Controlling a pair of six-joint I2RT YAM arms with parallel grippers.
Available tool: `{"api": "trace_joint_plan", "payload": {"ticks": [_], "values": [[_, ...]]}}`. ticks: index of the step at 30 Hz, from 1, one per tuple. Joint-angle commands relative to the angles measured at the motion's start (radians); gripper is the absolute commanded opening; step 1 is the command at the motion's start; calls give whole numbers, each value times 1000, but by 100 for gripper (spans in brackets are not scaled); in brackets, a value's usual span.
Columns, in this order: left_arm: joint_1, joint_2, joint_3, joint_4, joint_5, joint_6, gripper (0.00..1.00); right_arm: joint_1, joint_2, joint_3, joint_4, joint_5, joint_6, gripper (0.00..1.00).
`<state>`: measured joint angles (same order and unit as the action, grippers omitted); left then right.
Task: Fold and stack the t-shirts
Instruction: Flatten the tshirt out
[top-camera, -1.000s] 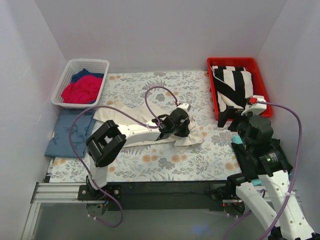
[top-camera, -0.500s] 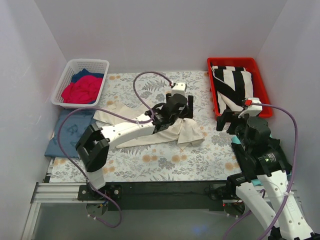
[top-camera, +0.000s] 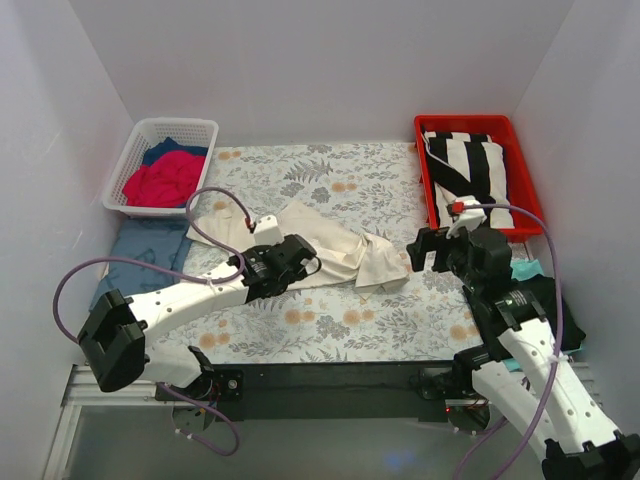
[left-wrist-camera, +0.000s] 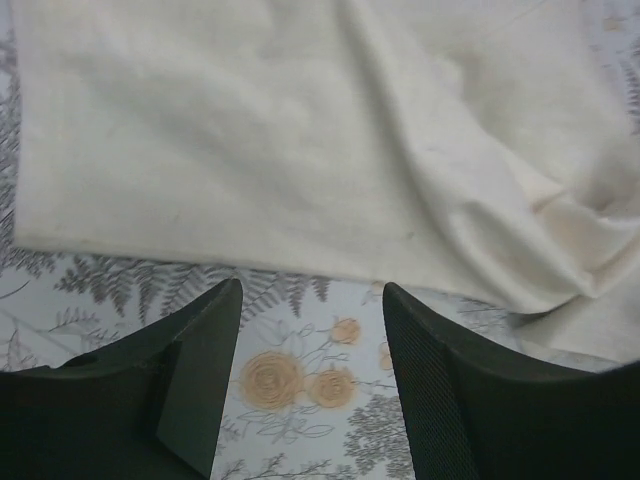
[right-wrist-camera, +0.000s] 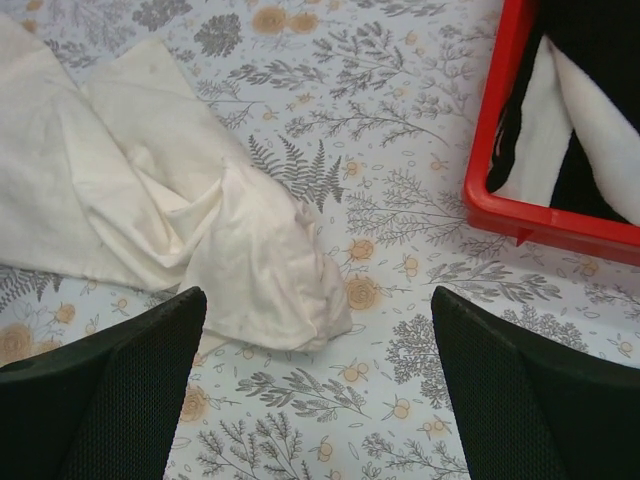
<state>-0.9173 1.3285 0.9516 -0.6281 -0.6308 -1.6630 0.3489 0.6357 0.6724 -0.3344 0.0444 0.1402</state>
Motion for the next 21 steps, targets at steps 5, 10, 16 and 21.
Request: {"api": "trace_joint_plan", "payload": {"ticks": [5, 10, 16, 21], "values": [[84, -77, -155, -156, 3, -274, 55, 119, 228, 129, 45, 18, -1, 98], [173, -127, -221, -85, 53, -238, 54, 365, 444, 248, -28, 262, -2, 98], [238, -146, -226, -108, 26, -215, 54, 415, 472, 224, 18, 235, 68, 98], [328, -150, -290, -73, 43, -188, 54, 421, 476, 181, 37, 210, 101, 99]]}}
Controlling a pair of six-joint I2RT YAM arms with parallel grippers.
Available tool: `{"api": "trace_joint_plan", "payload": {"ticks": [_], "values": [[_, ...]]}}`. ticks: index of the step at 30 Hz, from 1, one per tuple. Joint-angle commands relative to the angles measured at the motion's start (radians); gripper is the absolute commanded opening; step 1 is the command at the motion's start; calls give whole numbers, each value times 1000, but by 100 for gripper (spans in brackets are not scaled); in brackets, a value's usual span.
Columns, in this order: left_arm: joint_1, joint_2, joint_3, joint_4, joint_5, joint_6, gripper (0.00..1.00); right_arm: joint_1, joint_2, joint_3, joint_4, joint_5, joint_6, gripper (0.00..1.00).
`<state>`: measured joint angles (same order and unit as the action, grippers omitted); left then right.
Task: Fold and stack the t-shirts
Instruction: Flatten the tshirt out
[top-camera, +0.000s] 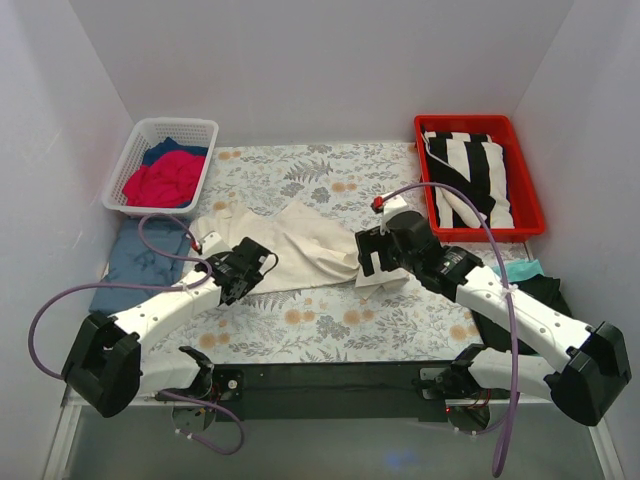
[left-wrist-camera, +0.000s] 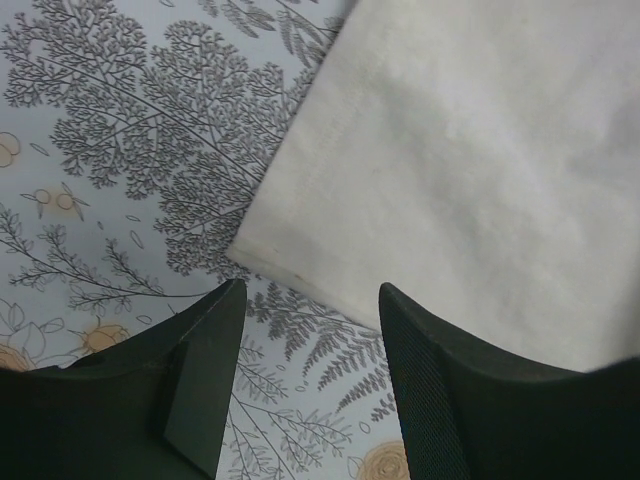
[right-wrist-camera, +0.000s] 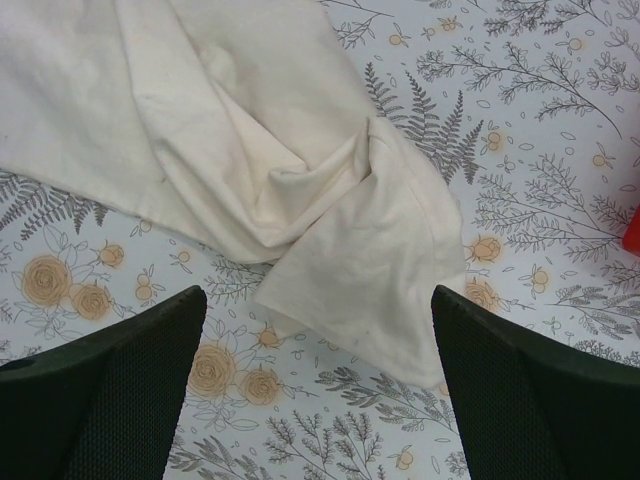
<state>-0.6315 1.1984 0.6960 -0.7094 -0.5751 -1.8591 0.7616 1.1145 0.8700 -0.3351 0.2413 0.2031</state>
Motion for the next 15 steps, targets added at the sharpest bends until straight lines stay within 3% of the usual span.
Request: {"api": "trace_joint_plan", "payload": {"ticks": [1, 15], "values": [[49, -13, -39, -1, -19, -18, 54, 8, -8, -34, 54, 0, 39, 98], [84, 173, -79, 128, 55, -5, 56, 8, -85, -97, 67, 30, 64, 98]]}}
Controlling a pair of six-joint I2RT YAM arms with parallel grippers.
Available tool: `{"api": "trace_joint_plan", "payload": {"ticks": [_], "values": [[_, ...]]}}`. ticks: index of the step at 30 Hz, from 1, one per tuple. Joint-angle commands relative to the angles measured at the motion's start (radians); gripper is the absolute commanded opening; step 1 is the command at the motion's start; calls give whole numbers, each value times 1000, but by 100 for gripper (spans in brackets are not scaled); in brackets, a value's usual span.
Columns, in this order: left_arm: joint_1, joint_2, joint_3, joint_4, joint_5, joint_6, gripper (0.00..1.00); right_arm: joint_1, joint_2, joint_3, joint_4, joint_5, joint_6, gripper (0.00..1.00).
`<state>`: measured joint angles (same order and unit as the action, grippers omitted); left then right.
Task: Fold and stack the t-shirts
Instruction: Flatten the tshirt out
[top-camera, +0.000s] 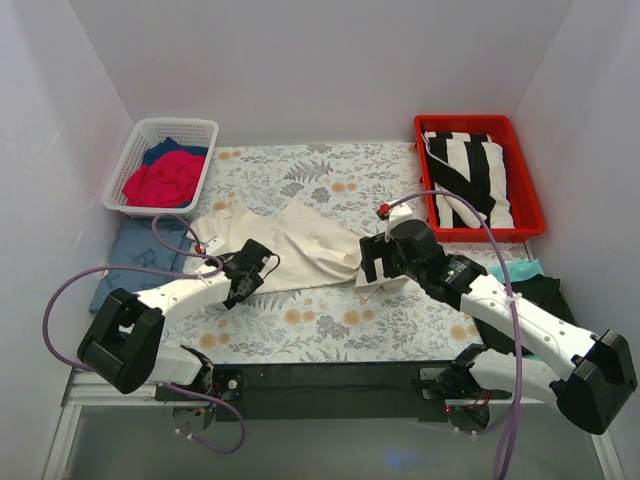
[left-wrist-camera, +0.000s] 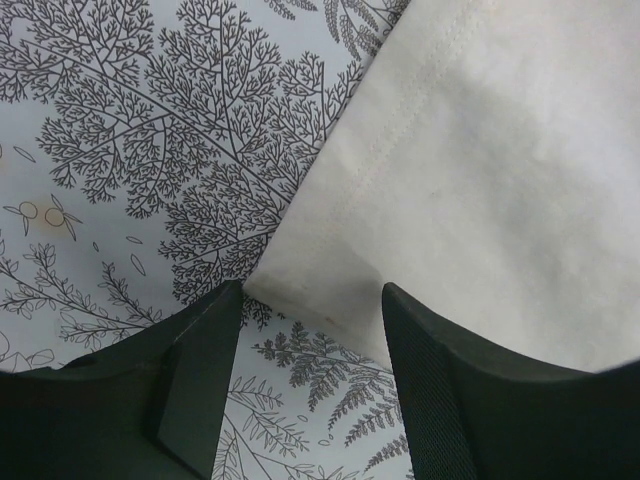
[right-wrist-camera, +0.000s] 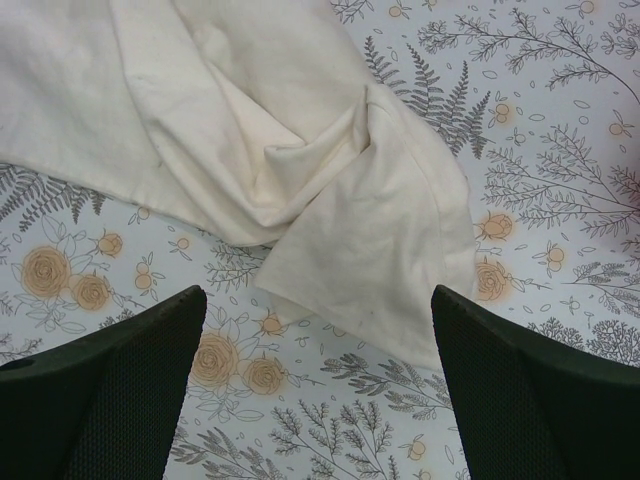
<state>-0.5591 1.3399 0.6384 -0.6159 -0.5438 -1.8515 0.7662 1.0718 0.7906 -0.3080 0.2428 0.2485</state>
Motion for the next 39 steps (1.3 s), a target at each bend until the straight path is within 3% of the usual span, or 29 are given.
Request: {"api": "trace_joint_plan", "payload": {"ticks": [1, 4, 5, 9, 15, 22, 25, 29, 31, 34, 38, 39], "values": [[14, 48, -25, 36, 24, -18, 56, 4, -47, -22, 40, 29, 20, 98], [22, 57, -40, 61, 25, -20, 43, 4, -65, -45, 40, 32, 28, 98], [25, 59, -40, 64, 27, -18, 28, 5, -70, -48, 40, 33, 32, 98], [34, 55, -31, 50, 18, -15, 0, 4, -87, -67, 37, 44, 41, 98], [36, -114, 46, -99, -85, -37, 0, 4, -116, -106, -3, 120, 64, 99], [42, -295, 387, -252, -269, 118, 0, 4, -190, -208, 15, 237, 115, 98], [41, -304, 503, -266, -304, 163, 0, 4, -147, -189, 26, 182, 109, 87], [41, -321, 547, -285, -331, 184, 0, 5, -73, -156, 44, 161, 146, 43], [41, -327, 547, -286, -360, 186, 0, 5, -27, -145, 75, 133, 143, 38], [41, -334, 566, -310, -395, 189, 0, 18, 36, -107, 109, 139, 130, 42], [41, -340, 606, -358, -462, 183, 0, 22, 100, -35, 116, 153, 98, 61], [42, -346, 613, -367, -478, 186, 0, 22, 123, -25, 125, 144, 92, 62]]}}
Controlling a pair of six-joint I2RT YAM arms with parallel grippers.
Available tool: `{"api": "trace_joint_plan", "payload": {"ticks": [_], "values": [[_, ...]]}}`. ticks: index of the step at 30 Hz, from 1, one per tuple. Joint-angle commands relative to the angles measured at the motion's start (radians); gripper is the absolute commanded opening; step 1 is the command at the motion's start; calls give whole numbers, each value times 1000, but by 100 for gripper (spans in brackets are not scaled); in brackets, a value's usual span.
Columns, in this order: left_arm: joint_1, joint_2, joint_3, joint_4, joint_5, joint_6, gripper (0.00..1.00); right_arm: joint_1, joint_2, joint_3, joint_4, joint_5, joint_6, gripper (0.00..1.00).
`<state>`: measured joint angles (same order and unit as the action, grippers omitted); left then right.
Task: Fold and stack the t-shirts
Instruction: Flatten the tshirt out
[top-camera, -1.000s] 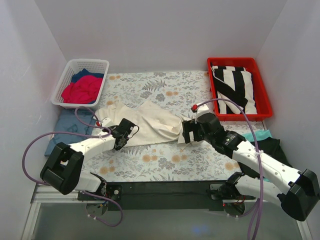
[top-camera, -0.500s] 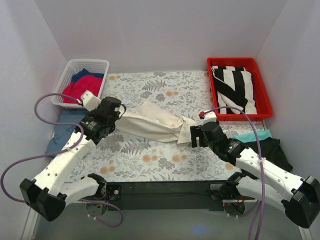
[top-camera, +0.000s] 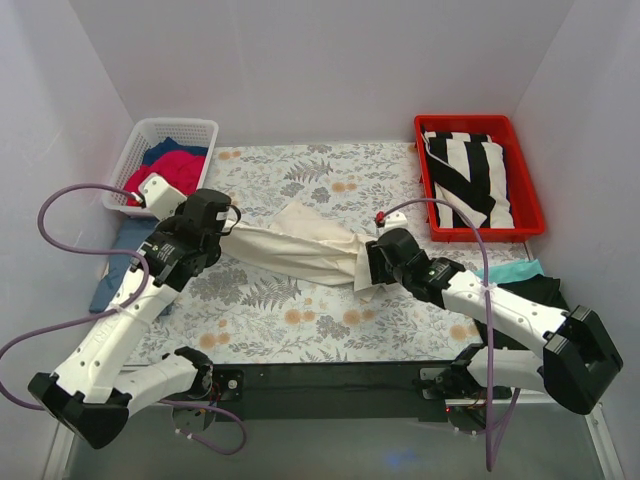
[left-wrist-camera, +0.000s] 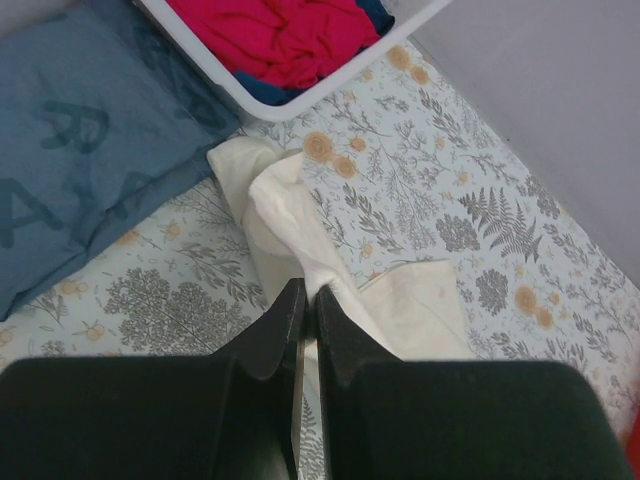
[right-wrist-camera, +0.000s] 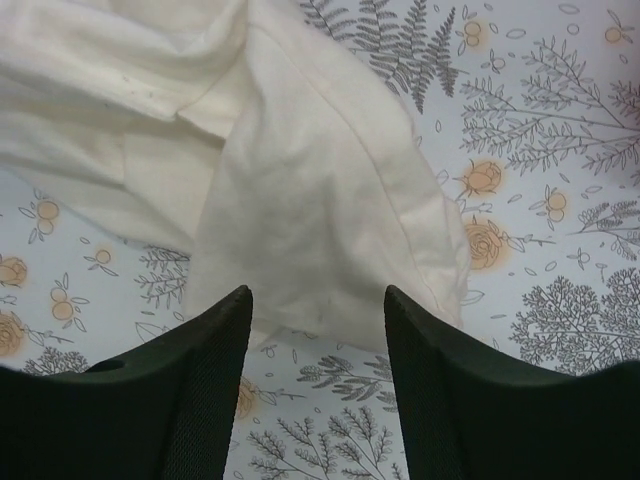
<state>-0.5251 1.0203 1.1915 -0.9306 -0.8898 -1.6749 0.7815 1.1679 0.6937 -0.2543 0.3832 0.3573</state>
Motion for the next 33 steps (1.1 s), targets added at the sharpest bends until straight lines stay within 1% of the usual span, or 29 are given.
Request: {"api": "trace_joint_plan", "payload": {"ticks": [1, 5, 13, 15, 16, 17, 18, 19, 23, 26, 29, 32, 33], "values": [[7, -31, 68, -62, -149, 10, 0, 9, 38, 81, 73, -4, -24, 63], [7, -52, 91, -103, -205, 9, 0, 18, 94, 98, 90, -32, -23, 66], [8, -95, 111, -154, -251, 14, 0, 35, 237, 104, 132, -18, -32, 67], [8, -101, 132, -155, -268, 24, 0, 33, 271, 112, 124, -20, -34, 57], [8, -104, 140, -155, -277, 41, 0, 35, 276, 115, 118, -20, -34, 50], [8, -111, 149, -157, -284, 49, 0, 35, 277, 115, 101, -18, -32, 17], [8, -114, 157, -159, -290, 56, 0, 38, 263, 112, 93, -9, -27, 4], [7, -117, 177, -163, -305, 64, 0, 39, 250, 106, 87, -4, -18, 1], [10, -141, 224, -169, -340, 113, 0, 56, 153, 87, 17, 55, 3, 1], [10, -173, 266, -169, -363, 151, 0, 64, 32, 76, -54, 85, 14, 1], [8, -210, 299, -168, -377, 184, 0, 68, -129, 87, -131, 82, 17, 1], [8, -242, 328, -149, -373, 216, 0, 68, -204, 124, -227, 60, 23, 1], [10, -247, 336, -146, -368, 233, 0, 70, -252, 136, -253, 33, 23, 1]]}}
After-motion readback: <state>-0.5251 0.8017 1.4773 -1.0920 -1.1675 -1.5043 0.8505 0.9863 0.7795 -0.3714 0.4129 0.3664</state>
